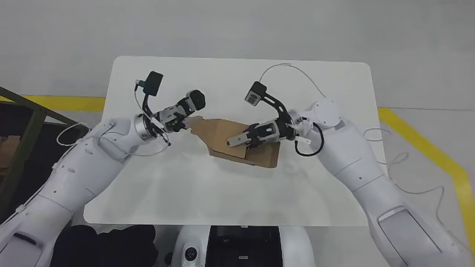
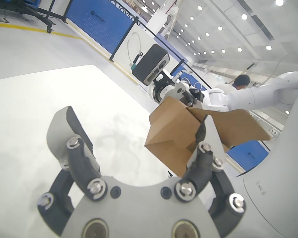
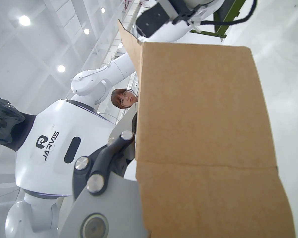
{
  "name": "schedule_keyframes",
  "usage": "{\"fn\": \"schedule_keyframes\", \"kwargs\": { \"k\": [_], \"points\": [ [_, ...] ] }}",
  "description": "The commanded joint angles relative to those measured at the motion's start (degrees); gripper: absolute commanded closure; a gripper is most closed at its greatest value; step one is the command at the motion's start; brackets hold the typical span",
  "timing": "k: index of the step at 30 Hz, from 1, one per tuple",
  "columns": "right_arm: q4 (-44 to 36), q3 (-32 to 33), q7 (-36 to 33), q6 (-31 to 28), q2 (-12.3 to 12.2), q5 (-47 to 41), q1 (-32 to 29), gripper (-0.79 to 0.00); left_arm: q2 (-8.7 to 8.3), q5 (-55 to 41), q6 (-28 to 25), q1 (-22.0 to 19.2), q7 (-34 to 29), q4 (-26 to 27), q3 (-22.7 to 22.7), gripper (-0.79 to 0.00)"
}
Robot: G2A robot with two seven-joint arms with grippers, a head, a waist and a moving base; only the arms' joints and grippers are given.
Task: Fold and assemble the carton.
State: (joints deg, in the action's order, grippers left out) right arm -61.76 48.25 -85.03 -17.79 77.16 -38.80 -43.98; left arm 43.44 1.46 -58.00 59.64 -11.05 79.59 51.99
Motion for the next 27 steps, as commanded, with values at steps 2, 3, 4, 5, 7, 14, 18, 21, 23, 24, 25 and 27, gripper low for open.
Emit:
{"fn": "schedule_keyframes", "kwargs": {
  "k": [2,3,4,5,7,14,18,21,23,24,25,27],
  "points": [
    [0.75,0.14,1.53,-0.17,-0.09,1.94,0.11,0.0,-0.71,-2.95,0.0,1.23,-1.9,0.76,2.2,-0.785],
    [0.88,0.16,1.95,-0.2,-0.11,2.47,0.12,0.0,-0.95,-3.9,0.0,1.67,-2.75,0.97,2.93,-0.785],
    [1.11,0.19,2.44,-0.29,-0.16,3.28,0.17,0.0,-1.18,-5.21,0.0,2.21,-3.62,1.18,3.6,-0.785],
    [1.28,0.2,3.04,-0.33,-0.19,4.07,0.2,0.0,-1.41,-6.55,0.0,2.72,-4.85,1.47,4.17,-0.785],
    [1.35,0.18,3.84,-0.37,-0.23,5.15,0.17,0.0,-1.86,-9.18,0.0,3.51,-8.12,1.9,5.22,-0.785],
    [1.19,-0.1,6.24,0.18,-0.3,8.45,0.22,0.0,-2.83,-14.39,0.0,3.56,-22.58,1.55,6.42,-0.785],
    [0.2,-0.17,6.77,0.41,-0.35,9.52,0.15,0.0,-2.5,-12.26,0.14,2.18,-24.05,-0.17,6.64,-0.785],
    [-0.91,0.13,7.03,0.64,-0.51,10.09,-0.13,0.0,-2.03,-9.4,1.89,1.39,-23.85,-0.64,6.23,-0.785],
    [-1.74,0.35,7.06,0.84,-0.66,10.46,-0.39,0.0,-1.7,-8.11,3.01,1.13,-23.57,-0.75,5.82,-0.785],
    [-2.16,0.48,7.15,0.92,-0.73,10.64,-0.53,0.0,-1.55,-7.56,3.48,0.93,-23.47,-0.83,5.69,-0.785],
    [-2.58,0.56,7.17,1.06,-0.8,10.88,-0.7,0.0,-1.4,-7.25,3.65,0.81,-23.3,-0.87,5.53,-0.785],
    [-3.4,0.7,7.27,1.29,-0.93,11.27,-1.01,0.0,-1.14,-6.79,4.01,0.57,-23.13,-1.23,5.33,-0.785]
  ]
}}
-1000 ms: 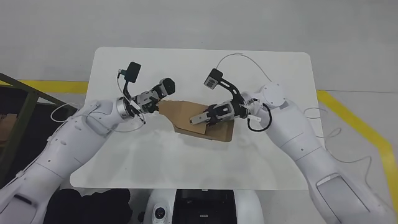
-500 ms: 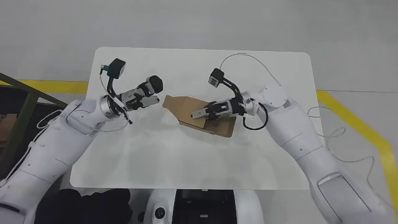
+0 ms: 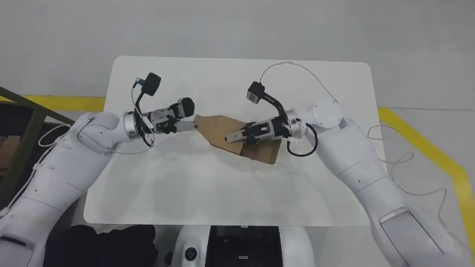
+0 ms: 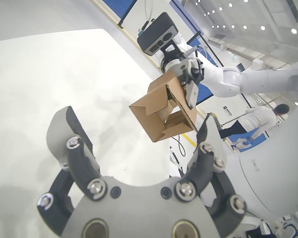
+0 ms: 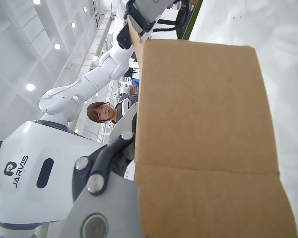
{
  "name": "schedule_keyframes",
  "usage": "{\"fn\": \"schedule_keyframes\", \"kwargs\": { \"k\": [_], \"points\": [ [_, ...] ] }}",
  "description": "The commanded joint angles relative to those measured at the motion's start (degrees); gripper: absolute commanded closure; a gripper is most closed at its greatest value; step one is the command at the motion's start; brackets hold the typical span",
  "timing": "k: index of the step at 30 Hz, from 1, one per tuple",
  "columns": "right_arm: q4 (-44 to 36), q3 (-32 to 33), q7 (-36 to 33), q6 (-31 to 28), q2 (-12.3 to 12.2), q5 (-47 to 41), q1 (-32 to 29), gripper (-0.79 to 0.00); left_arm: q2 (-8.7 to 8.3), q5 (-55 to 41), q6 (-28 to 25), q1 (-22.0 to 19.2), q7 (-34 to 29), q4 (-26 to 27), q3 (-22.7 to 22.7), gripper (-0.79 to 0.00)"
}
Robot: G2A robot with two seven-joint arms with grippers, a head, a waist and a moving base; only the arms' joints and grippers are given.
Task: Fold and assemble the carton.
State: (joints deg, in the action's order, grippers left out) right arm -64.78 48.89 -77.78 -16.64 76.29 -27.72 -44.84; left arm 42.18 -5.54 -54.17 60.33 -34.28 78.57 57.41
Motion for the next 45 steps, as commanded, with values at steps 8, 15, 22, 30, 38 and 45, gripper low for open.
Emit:
{"fn": "schedule_keyframes", "kwargs": {
  "k": [8,15,22,30,38,45],
  "points": [
    [-2.44,0.42,0.44,0.83,-0.4,1.09,-0.99,0.0,0.73,3.8,2.1,-0.52,1.31,-0.94,0.47,-0.785],
    [-3.36,-0.07,1.04,1.35,-0.33,1.62,-1.05,0.0,1.05,7.53,4.4,-0.08,1.08,1.28,0.69,-0.785],
    [-3.06,-0.53,1.07,1.23,-0.14,1.29,-0.69,0.0,1.28,9.48,5.64,0.45,0.74,3.09,1.15,-0.785],
    [-3.62,-0.39,0.7,0.91,-0.15,0.58,-0.8,0.0,1.53,7.01,4.14,1.11,0.78,2.56,1.85,-0.785],
    [-3.95,-0.77,0.55,1.18,-0.09,0.63,-0.83,0.0,1.65,4.98,3.31,1.14,-0.04,1.88,2.88,-0.785],
    [-4.23,-0.83,0.4,0.84,-0.05,0.34,-0.82,0.0,2.18,4.37,4.06,0.58,-1.3,1.09,2.17,-0.785]
  ]
}}
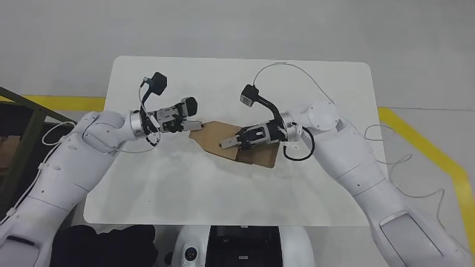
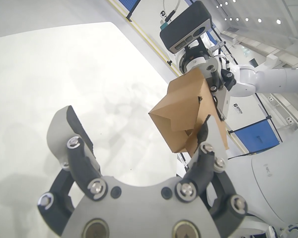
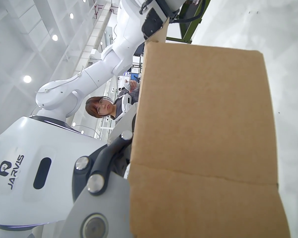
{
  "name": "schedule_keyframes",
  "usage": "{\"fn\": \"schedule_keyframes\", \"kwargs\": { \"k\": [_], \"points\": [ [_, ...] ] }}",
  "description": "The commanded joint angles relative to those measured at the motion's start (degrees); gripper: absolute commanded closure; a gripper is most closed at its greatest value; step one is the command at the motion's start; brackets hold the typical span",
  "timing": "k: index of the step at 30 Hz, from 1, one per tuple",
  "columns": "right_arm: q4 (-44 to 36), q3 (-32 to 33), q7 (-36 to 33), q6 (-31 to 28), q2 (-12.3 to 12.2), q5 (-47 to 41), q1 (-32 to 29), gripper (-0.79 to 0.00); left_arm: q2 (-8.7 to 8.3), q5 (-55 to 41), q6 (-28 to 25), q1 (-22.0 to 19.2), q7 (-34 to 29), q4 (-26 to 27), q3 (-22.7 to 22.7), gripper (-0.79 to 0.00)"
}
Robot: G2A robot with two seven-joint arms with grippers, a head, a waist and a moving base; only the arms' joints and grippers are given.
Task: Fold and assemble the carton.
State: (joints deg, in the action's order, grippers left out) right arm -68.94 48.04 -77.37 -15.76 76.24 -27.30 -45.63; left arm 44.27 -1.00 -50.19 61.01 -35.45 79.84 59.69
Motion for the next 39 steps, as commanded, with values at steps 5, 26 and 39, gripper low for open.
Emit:
{"fn": "schedule_keyframes", "kwargs": {
  "k": [5,26,39],
  "points": [
    [-0.44,-0.03,-0.39,-0.27,0.02,-0.6,-0.14,0.0,0.51,-1.85,-0.32,-0.48,-1.36,-0.69,-0.91,-0.785],
    [-0.36,0.61,-2.62,-1.23,0.21,-5.65,-0.43,0.0,1.32,-2.03,-3.62,0.47,-2.91,-0.68,-1.08,-0.785],
    [-0.16,0.42,-4.09,-1.53,0.46,-7.56,-0.39,0.0,1.79,-2.26,-3.72,0.73,-4.29,0.37,-1.84,-0.785]
  ]
}}
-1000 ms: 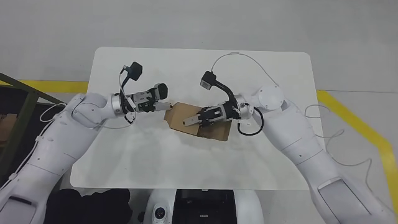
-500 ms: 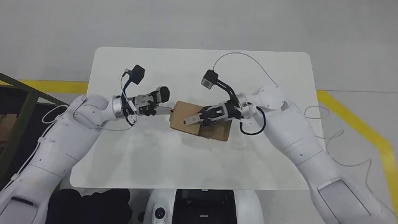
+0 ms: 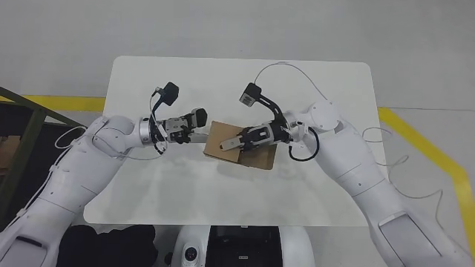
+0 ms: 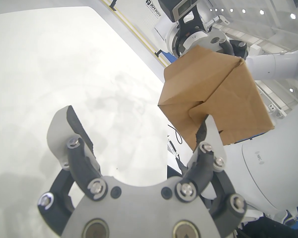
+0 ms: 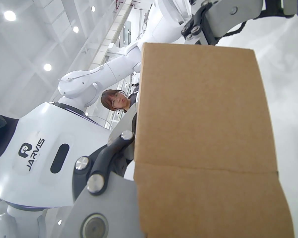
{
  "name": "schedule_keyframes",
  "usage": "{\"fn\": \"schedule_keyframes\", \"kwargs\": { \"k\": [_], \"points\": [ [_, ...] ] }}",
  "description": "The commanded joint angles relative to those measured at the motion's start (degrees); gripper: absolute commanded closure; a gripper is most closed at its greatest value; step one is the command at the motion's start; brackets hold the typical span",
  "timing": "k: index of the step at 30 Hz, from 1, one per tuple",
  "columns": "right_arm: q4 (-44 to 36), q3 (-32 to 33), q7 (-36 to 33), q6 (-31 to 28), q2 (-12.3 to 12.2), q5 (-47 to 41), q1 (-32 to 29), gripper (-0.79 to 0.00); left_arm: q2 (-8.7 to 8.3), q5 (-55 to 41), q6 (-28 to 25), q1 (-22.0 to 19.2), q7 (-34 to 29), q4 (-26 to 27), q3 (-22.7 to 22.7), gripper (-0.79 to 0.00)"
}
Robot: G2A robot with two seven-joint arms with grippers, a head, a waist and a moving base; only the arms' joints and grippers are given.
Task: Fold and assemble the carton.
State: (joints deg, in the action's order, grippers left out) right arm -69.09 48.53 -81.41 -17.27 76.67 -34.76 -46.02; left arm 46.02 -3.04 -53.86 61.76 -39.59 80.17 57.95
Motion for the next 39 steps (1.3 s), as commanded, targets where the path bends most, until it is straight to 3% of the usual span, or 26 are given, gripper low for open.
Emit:
{"fn": "schedule_keyframes", "kwargs": {
  "k": [1,18,39],
  "points": [
    [0.0,-0.12,-0.12,-0.02,0.07,-0.18,0.03,0.0,0.09,-0.58,-0.1,-0.07,-0.32,0.04,-0.21,-0.785],
    [0.47,-0.38,-1.69,-1.02,0.57,-2.82,0.16,0.0,1.2,-15.92,-0.62,-3.16,-10.21,-3.89,-4.95,-0.785],
    [-0.11,-0.76,-2.64,-1.35,1.04,-3.63,0.29,0.0,1.31,-17.15,-0.91,-5.07,-9.92,-4.03,-7.77,-0.785]
  ]
}}
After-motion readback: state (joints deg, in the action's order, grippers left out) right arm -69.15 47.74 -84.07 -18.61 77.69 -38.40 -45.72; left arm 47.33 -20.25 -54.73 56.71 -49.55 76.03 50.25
